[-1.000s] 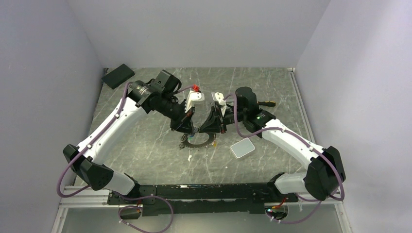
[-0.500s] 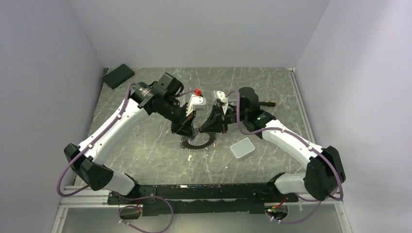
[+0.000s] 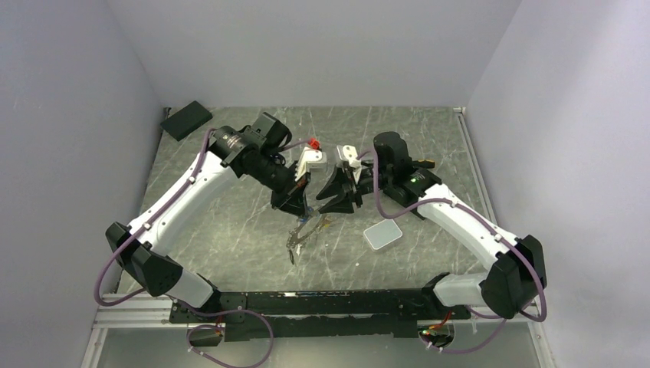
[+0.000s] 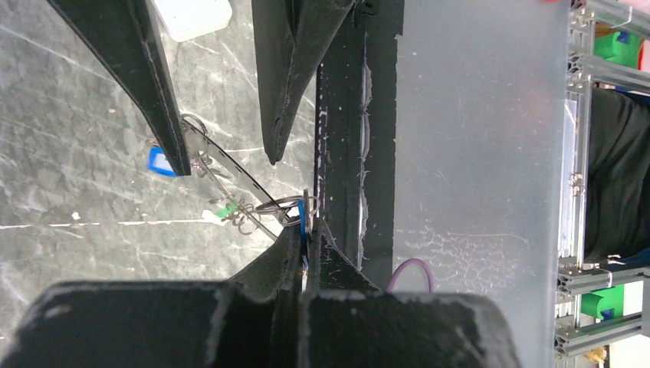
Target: Remove the keys from the keyring
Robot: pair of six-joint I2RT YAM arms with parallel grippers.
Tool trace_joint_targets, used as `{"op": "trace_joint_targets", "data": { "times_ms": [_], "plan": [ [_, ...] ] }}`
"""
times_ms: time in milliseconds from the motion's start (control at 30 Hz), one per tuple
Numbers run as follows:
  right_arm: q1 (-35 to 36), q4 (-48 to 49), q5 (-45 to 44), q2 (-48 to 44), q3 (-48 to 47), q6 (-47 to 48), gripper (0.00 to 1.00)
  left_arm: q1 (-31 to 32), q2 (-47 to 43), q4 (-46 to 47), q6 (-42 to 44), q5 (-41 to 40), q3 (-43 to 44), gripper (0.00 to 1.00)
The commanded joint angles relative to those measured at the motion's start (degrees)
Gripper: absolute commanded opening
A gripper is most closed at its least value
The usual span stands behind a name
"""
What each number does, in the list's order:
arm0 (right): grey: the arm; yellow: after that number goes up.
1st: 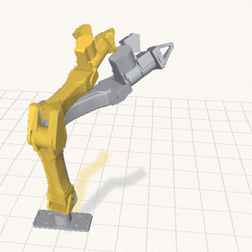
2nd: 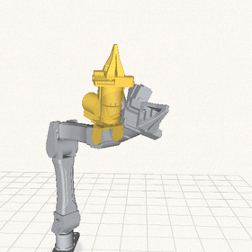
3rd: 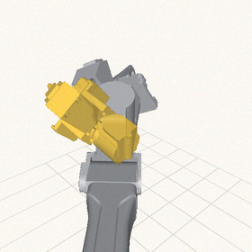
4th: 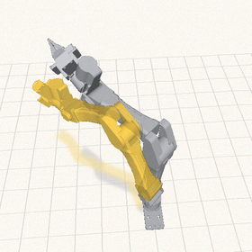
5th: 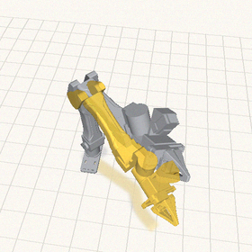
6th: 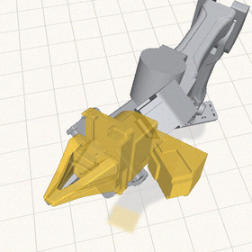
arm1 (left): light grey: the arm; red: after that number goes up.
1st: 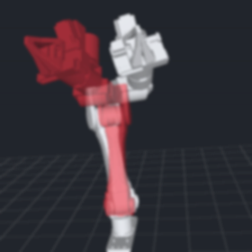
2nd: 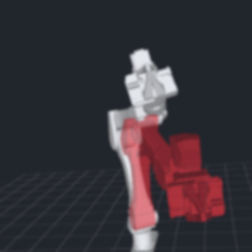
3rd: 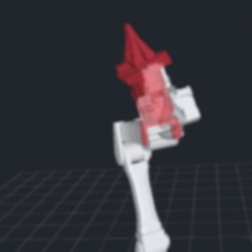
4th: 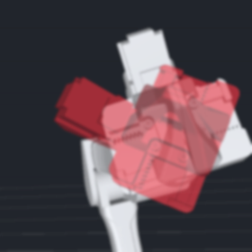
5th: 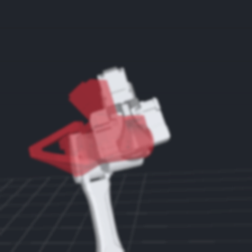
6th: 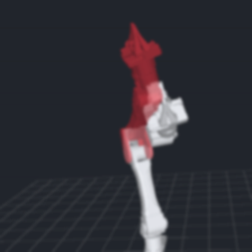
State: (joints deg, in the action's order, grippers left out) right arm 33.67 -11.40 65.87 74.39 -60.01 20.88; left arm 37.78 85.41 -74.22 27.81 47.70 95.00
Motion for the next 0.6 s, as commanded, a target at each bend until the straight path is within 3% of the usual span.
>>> {"op": "trace_joint_targets", "data": {
  "times_ms": [0, 400, 567],
  "plan": [
    [-0.19, -0.67, 1.4, -1.98, -2.42, 3.41, 0.43, -0.93, 0.13, -0.3, 0.4, 6.36, 2.18, 0.0],
    [0.67, 7.46, 2.97, 0.34, -1.33, 2.92, 0.37, -1.48, 1.96, -1.63, 4.28, 10.45, 1.81, 0.0],
    [0.69, 6.22, 3.98, 0.89, -1.04, 7.6, 0.37, -1.66, 3.03, -1.55, 5.17, 12.19, 1.79, 0.0]
  ]
}}
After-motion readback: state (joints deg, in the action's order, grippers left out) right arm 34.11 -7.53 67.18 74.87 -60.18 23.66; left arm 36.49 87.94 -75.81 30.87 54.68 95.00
